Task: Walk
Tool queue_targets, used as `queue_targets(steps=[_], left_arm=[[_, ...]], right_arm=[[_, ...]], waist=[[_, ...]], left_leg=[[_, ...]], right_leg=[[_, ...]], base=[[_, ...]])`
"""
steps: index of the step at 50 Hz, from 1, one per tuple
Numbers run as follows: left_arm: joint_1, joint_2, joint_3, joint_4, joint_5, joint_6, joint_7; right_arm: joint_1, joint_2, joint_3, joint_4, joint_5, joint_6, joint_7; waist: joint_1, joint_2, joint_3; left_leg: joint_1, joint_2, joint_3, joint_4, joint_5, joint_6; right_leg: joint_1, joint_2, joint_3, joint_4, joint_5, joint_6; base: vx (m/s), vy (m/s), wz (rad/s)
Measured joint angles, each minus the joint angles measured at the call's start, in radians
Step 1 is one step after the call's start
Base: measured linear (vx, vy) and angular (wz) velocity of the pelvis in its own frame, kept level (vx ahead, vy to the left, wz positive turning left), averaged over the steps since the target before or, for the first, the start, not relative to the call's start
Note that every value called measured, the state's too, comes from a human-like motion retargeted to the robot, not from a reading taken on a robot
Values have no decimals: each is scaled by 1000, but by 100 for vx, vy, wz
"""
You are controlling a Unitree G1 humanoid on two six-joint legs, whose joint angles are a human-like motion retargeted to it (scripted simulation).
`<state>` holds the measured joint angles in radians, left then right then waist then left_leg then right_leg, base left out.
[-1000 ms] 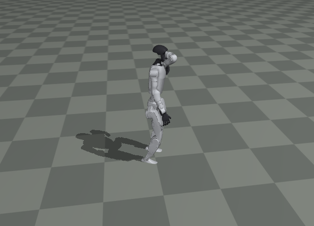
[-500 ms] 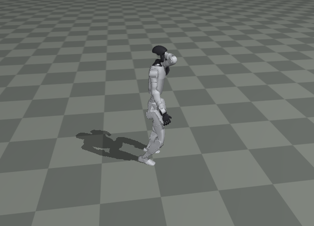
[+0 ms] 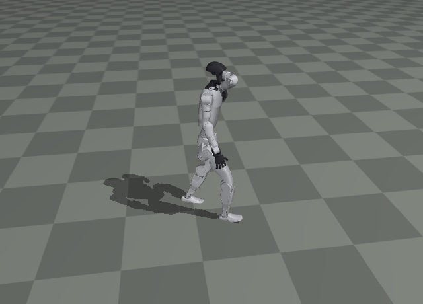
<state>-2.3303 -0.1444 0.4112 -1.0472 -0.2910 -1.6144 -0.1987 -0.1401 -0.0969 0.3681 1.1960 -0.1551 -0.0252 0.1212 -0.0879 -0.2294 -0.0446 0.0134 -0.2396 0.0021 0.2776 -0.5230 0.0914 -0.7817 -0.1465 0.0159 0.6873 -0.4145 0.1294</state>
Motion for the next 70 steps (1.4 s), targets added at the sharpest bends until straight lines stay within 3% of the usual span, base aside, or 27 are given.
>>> queue_targets(steps=[12, 18, 24, 28, 34, 42, 52, 62, 65, 70], left_arm=[[33, -21, 19, 0, 17, 0, 0], [78, -32, 10, 0, 29, 0, -2], [116, -43, -4, 0, 32, 0, 3], [121, -37, -17, 0, 26, 0, 14], [115, -14, -51, 0, 19, 0, 31], [107, 37, -100, 0, 23, 0, 40], [131, 81, -118, 0, 46, 0, 37], [170, 75, -138, 0, 70, 0, 30], [180, 68, -148, 0, 78, 0, 28], [186, 60, -162, 0, 90, 0, 25]], right_arm=[[39, 12, -30, 51, 13, 12, 13], [54, 5, -42, 64, 18, 12, 16], [60, -20, -50, 54, 17, 6, 4], [56, -43, -52, 39, 13, 2, -9], [42, -63, -62, 12, 16, -1, -36], [8, -79, -75, -34, 32, -7, -62], [-4, -91, -64, -80, 27, -21, -57], [48, -63, -65, -78, 17, -19, -45], [72, -50, -67, -68, 16, -15, -44], [109, -36, -73, -48, 15, -6, -37]], waist=[[30, -11, -55], [63, 8, -78], [74, 9, -75], [80, 19, -50], [112, 31, -19], [175, 65, 3], [206, 86, -14], [183, 60, -72], [180, 49, -92], [164, 31, -123]], left_leg=[[42, 52, -10, 105, -4, -39], [24, 72, -83, 277, 86, -120], [-67, 131, -26, 610, 219, -182], [-186, 212, 40, 850, 193, -148], [-380, 318, 110, 1017, 32, -63], [-609, 390, 142, 885, -66, -55], [-743, 357, 119, 496, 25, -135], [-748, 308, 111, 469, 110, -125], [-739, 293, 107, 505, 104, -108], [-700, 261, 111, 543, 40, -57]], right_leg=[[42, 27, -43, 12, 106, -32], [111, 90, -51, 38, 51, -86], [225, 118, -58, 38, -30, -137], [313, 136, -83, 14, -65, -155], [407, 169, -98, -18, -113, -163], [494, 225, -71, -73, -168, -171], [572, 241, -14, -109, -223, -170], [607, 198, -13, -16, -279, -155], [613, 177, -23, 36, -270, -139], [611, 128, -46, 166, -138, -90]], base=[[31, -11, 2], [37, -14, -18], [33, -13, 2], [26, -10, 13], [27, -6, -4], [31, -1, -30], [31, 7, -34], [35, 11, -17], [40, 12, -19], [41, 13, -12]])
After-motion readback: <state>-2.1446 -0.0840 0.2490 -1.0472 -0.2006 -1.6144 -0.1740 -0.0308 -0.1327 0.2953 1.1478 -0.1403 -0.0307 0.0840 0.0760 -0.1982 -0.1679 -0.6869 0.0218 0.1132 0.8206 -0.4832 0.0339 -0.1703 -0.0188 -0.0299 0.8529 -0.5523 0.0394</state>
